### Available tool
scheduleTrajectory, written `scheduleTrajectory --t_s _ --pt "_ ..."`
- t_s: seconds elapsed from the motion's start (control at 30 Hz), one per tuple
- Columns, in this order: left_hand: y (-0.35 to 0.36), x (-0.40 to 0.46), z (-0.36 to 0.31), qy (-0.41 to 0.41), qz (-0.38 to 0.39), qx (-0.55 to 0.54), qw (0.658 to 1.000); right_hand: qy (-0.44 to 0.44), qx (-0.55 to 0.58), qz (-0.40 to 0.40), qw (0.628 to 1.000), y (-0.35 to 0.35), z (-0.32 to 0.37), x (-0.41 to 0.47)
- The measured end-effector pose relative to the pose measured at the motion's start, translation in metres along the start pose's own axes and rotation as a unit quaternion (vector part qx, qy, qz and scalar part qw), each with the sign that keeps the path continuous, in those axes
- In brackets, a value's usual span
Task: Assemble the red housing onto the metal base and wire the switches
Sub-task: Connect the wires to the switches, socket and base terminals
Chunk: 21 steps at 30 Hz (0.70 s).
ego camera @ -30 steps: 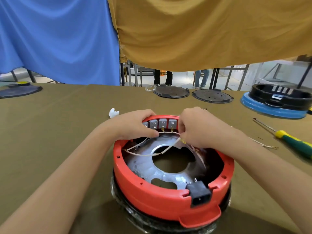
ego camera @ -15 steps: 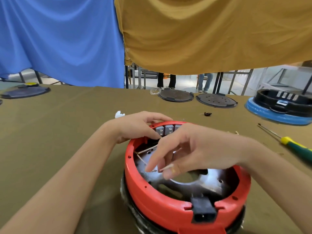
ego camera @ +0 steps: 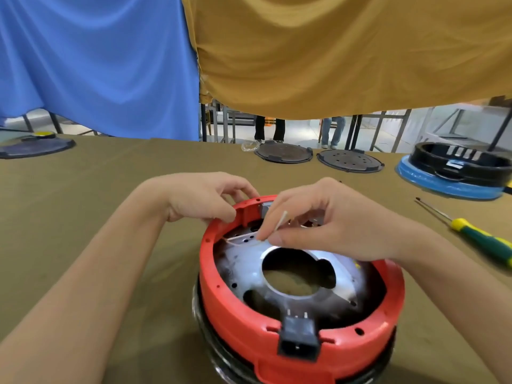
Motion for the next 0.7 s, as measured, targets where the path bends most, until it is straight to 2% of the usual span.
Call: scheduleTrajectory --t_s 0.17,0.23,0.3,0.37,0.43,0.6,0.7 --pt "0.023 0.025 -0.003 0.089 -0.111 -0.09 0.986 -0.024 -0.005 -0.074 0.997 -0.003 -0.005 0.001" --pt "0.024 0.03 -0.007 0.074 -0.144 -0.076 0.984 -0.015 -0.008 -0.087 0.996 -0.005 -0.011 0.0" --pt "0.016 0.023 -0.005 0.01 -0.109 -0.055 0.992 0.001 -0.007 -0.072 0.997 -0.009 -0.016 -0.001" --pt "0.007 0.008 -0.003 -0.058 -0.037 -0.027 0.997 0.012 -0.008 -0.051 0.999 -0.009 -0.019 -0.001" --pt "0.005 -0.002 -0.002 -0.09 0.013 -0.008 0.996 0.03 -0.038 -0.056 0.997 -0.01 -0.023 -0.001" --pt "0.004 0.003 -0.002 -0.043 0.0 0.002 0.999 0.086 -0.198 -0.118 0.969 -0.02 -0.034 -0.002" --pt "0.009 0.011 -0.001 0.0 -0.035 -0.056 0.998 0.091 -0.235 -0.137 0.958 -0.025 -0.038 -0.003"
Point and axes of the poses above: each hand's wrist, its own x-axis towards the middle knuckle, its own y-axis out of the palm, z = x × y, the point moved 1 cm from there along x, towards the middle knuckle, and after that the axes turned 5 degrees about z, right-handed, at the moved point
